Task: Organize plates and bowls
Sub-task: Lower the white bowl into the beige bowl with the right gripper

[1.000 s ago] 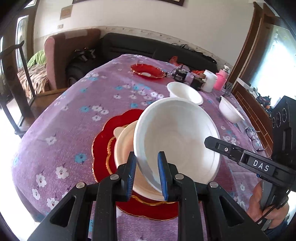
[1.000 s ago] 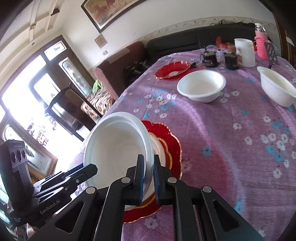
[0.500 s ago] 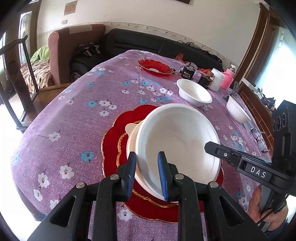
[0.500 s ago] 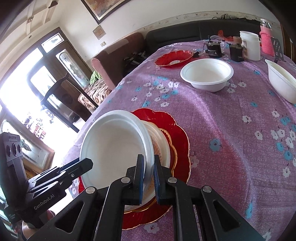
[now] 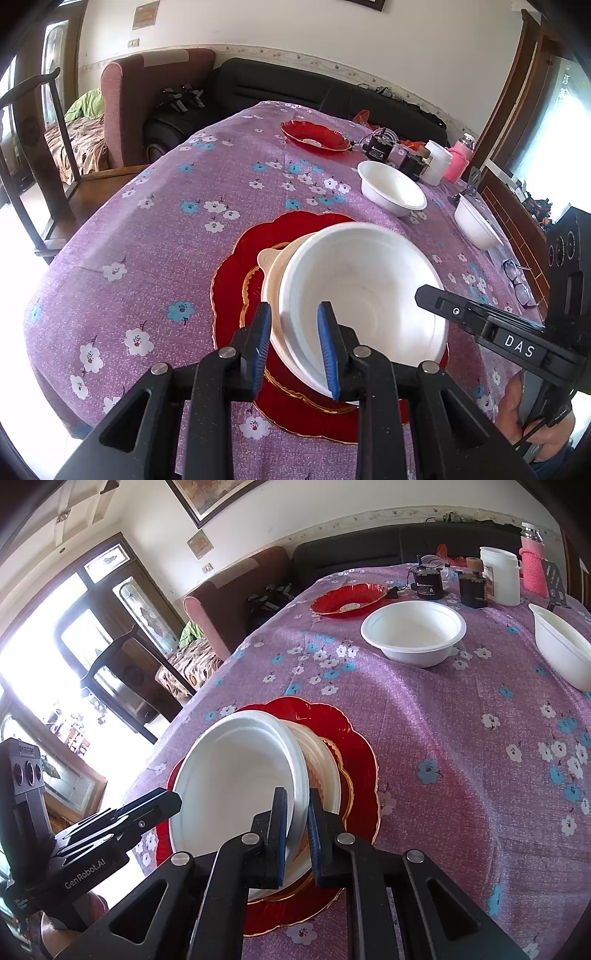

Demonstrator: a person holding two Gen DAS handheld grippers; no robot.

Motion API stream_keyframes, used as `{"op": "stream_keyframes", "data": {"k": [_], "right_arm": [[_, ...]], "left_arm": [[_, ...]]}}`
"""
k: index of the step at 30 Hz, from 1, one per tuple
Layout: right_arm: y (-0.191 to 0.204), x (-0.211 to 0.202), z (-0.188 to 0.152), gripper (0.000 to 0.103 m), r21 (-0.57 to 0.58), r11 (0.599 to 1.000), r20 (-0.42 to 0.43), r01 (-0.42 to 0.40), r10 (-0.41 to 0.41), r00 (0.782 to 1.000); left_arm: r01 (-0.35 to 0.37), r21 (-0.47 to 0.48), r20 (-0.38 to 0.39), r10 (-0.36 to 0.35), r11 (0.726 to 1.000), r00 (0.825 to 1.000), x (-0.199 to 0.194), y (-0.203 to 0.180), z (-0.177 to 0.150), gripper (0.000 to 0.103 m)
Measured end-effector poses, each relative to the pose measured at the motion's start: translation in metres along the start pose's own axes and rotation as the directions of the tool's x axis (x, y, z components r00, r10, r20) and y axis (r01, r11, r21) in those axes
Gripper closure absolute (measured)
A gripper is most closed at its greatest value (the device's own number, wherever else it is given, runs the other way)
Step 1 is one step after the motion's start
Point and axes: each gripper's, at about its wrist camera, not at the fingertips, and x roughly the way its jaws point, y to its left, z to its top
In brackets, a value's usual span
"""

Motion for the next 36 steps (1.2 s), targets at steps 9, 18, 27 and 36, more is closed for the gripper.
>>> {"op": "stream_keyframes", "data": {"k": [9,18,27,36], "right_arm": [[-0.005,-0.007,0.001,0.090,0.012,1.000,0.017,-0.004,0.004,1.000],[-0.005,-0.004,-0.001,0.087,0.000,1.000,0.003,-0.007,0.007,1.000],[0.008,-0.011,-0.002,0.067,-0.094,0.995,0.024,0.034,-0.031,0.999],[-0.017,-0.027,0.005,0.067,-0.008,0.999,0.071,0.043,-0.043,0.997]], "left_arm": [[-0.002,0.001,0.003,0.002,1.000,1.000,-0.001,-0.001,0.001,0.078],[-0.003,0.000,0.007,0.003,1.000,1.000,-0.003,-0.003,0.002,0.077],[-0.004,0.002,0.011,0.004,1.000,1.000,-0.005,-0.004,0.001,0.077],[-0.002,0.003,0.013,0.002,1.000,1.000,-0.006,-0.006,0.001,0.075]]}}
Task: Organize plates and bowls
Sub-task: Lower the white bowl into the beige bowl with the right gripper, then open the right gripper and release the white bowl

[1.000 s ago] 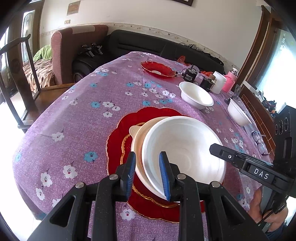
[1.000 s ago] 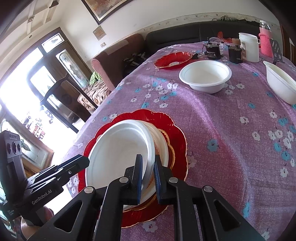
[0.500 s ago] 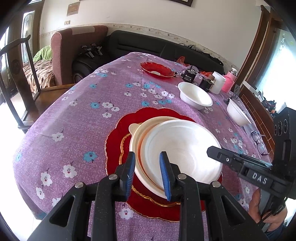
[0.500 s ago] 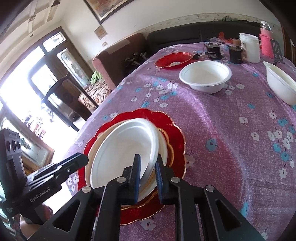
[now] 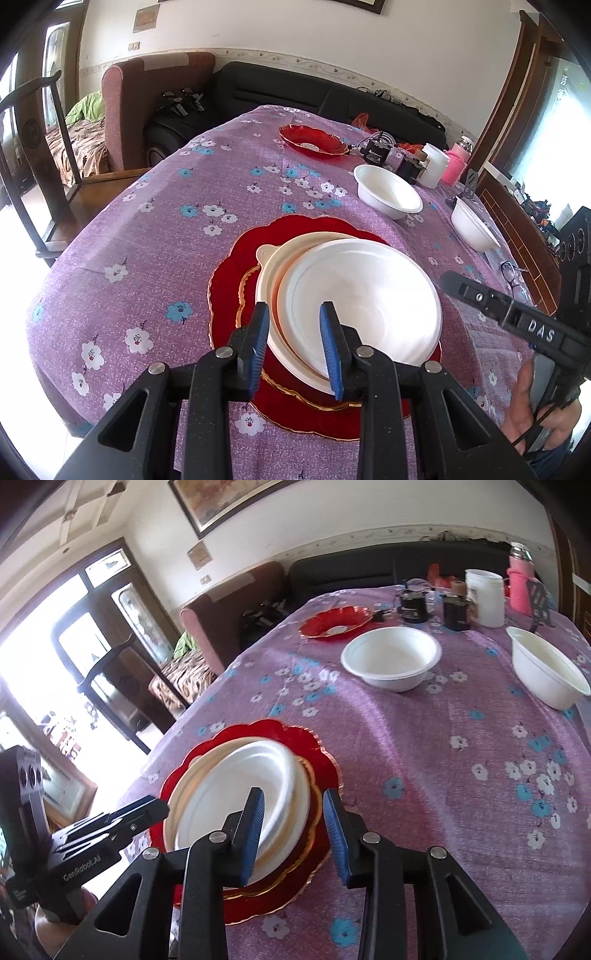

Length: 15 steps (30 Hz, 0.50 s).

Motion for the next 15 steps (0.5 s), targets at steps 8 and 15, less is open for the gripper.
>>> {"op": "stream_keyframes", "data": {"k": [8,15], "right_arm": [[-0.017,-0.006,0.003,0.067,0.048,0.999,0.005,0.009,-0.009,1.000],[-0.025,-0.009,0.003,0.067,0.069,0.998,0.002,0.004,-0.004,1.000]], "left_arm": [[0.006,0.014,-0.003,-0.006,1.000,1.000,0.001,-0.007,-0.002,0.071],[0.012,0.031,-0.013,-0.012,0.999,1.000,0.003,-0.016,-0.002,0.070]]}}
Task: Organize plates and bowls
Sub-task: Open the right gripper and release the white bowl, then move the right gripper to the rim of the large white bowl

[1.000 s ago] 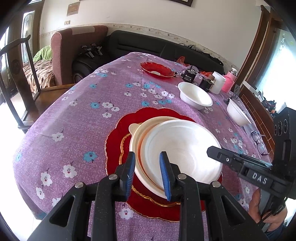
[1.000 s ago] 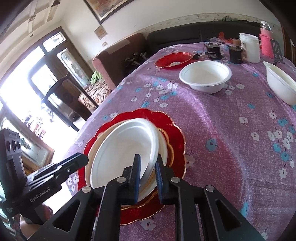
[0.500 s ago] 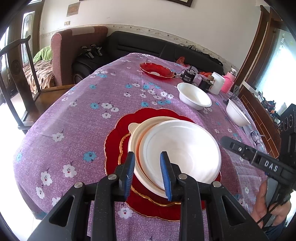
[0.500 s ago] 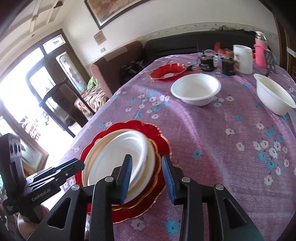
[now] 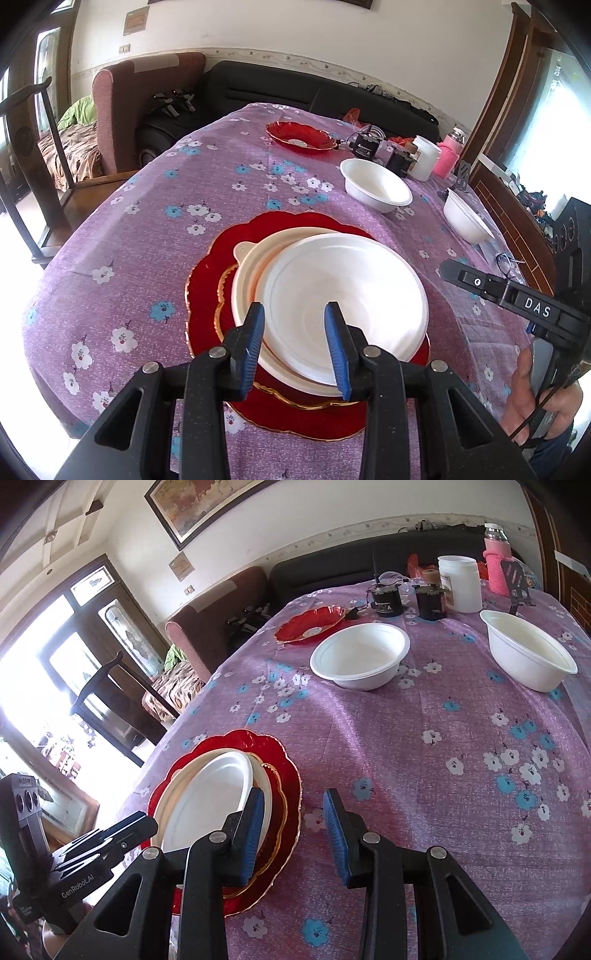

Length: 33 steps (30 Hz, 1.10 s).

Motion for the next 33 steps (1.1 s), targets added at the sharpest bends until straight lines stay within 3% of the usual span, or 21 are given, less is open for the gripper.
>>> {"op": "stream_keyframes", "data": {"k": [10,17,22,29,33], "right_arm": [[-0.027,-0.023,0.021,0.067,0.030,0.999,0.041,0.023,-0.024,0.999],[-0.086,-0.056,0.055,0.067,0.146,0.985,0.123,0.087,-0.105,0.987],[-0.147,-0.077,0.069,0.067,0.299,0.945,0.152,0.130,-0.182,0.971],[-0.212,-0.089,0.072,0.067,0.454,0.882,0.136,0.129,-0.212,0.968],[-0.237,-0.091,0.078,0.055,0.517,0.844,0.142,0.144,-0.251,0.958]], "left_arm": [[-0.006,0.020,-0.005,0.006,1.000,1.000,0.002,-0.010,0.002,0.065],[0.051,0.057,-0.025,-0.049,0.997,0.998,-0.002,-0.033,0.014,0.065],[0.084,0.096,-0.033,-0.082,0.992,0.996,-0.002,-0.055,0.026,0.064],[0.129,0.107,-0.061,-0.123,0.986,0.991,0.004,-0.072,0.053,0.063],[0.139,0.097,-0.075,-0.132,0.986,0.988,0.007,-0.076,0.068,0.063]]}}
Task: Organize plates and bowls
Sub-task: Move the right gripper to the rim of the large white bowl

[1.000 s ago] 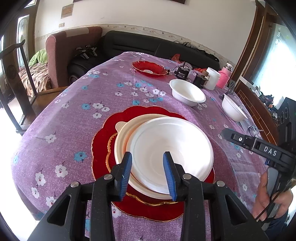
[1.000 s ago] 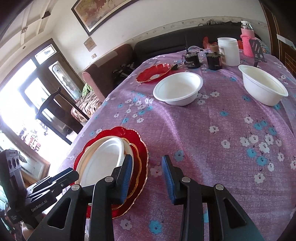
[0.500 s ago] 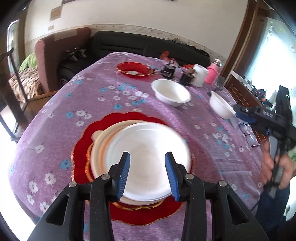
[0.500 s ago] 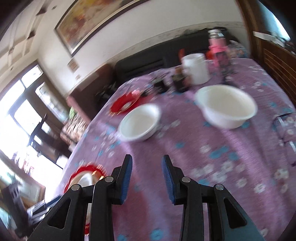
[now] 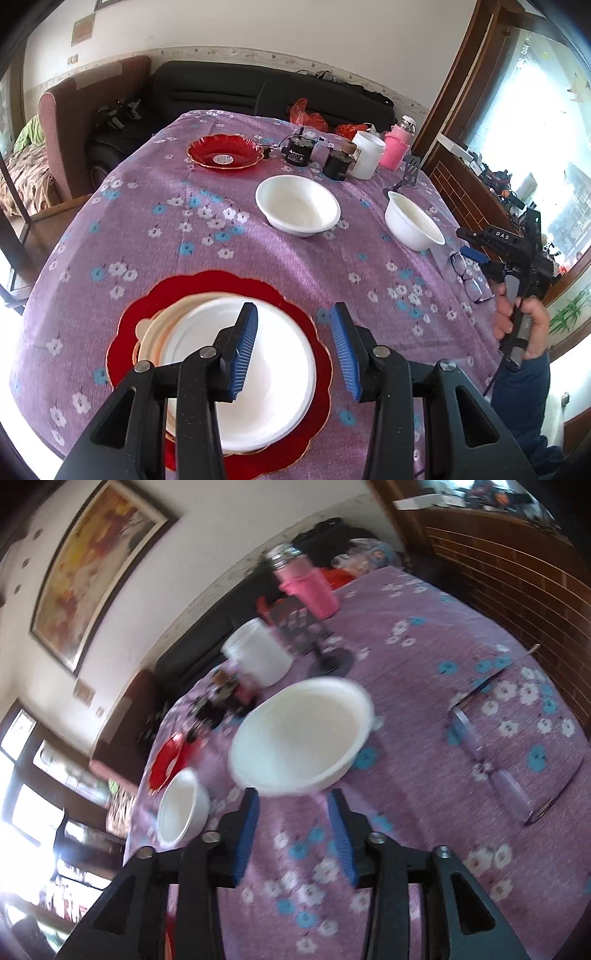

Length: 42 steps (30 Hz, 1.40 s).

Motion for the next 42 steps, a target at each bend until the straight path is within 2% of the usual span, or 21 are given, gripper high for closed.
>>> {"op": "stream_keyframes", "data": {"k": [5,9,17,19,20,22,23,27,30,34,37,40,42], "right_arm": [[-0.022,0.020,0.016,0.053,0.066,0.998,0.012,0.017,-0.018,1.000],[-0.031,0.034,0.019,0.053,0.082,0.997,0.013,-0.002,0.001,1.000],[-0.043,0.059,0.030,0.053,0.090,0.996,0.010,-0.008,0.007,1.000],[-0.046,0.065,0.031,0.053,0.094,0.995,-0.005,-0.030,0.030,1.000],[-0.046,0.067,0.031,0.056,0.093,0.995,-0.012,-0.035,0.036,0.999],[-0.044,0.070,0.029,0.083,0.076,0.997,-0.033,-0.026,0.028,0.999],[-0.044,0.071,0.029,0.085,0.073,0.997,-0.040,-0.020,0.023,0.999],[-0.044,0.070,0.026,0.091,0.080,0.996,-0.063,-0.039,0.044,0.997],[-0.041,0.066,0.023,0.093,0.060,0.997,-0.064,-0.038,0.042,0.997],[-0.036,0.058,0.018,0.095,0.038,0.997,-0.083,-0.074,0.077,0.994],[-0.033,0.052,0.015,0.095,0.029,0.994,-0.090,-0.101,0.103,0.991],[-0.031,0.050,0.012,0.095,0.022,0.994,-0.099,-0.108,0.110,0.989],[-0.031,0.051,0.011,0.095,0.026,0.993,-0.104,-0.112,0.114,0.988]], "left_arm": [[-0.008,-0.015,-0.037,0.008,1.000,0.999,0.008,0.002,0.015,0.062],[-0.008,-0.017,-0.065,0.007,1.000,0.998,0.019,-0.003,0.028,0.062],[0.024,0.017,-0.102,-0.022,1.000,0.995,0.047,-0.032,0.043,0.062],[0.033,0.028,-0.118,-0.030,0.999,0.993,0.056,-0.042,0.046,0.062],[0.034,0.032,-0.123,-0.030,0.999,0.992,0.059,-0.045,0.047,0.062],[0.041,0.044,-0.133,-0.035,0.998,0.991,0.065,-0.055,0.051,0.062],[0.046,0.053,-0.139,-0.038,0.998,0.990,0.069,-0.061,0.053,0.062],[0.069,0.074,-0.156,-0.056,0.995,0.986,0.083,-0.086,0.063,0.061],[0.087,0.088,-0.168,-0.071,0.992,0.983,0.100,-0.108,0.073,0.051],[0.092,0.087,-0.191,-0.074,0.992,0.979,0.136,-0.133,0.083,0.050],[0.066,0.031,-0.229,-0.057,0.997,0.972,0.174,-0.136,0.087,0.050],[0.073,-0.052,-0.259,-0.084,0.996,0.962,0.208,-0.134,0.090,0.050],[0.055,-0.061,-0.258,-0.069,0.997,0.964,0.223,-0.136,0.091,0.050]]}}
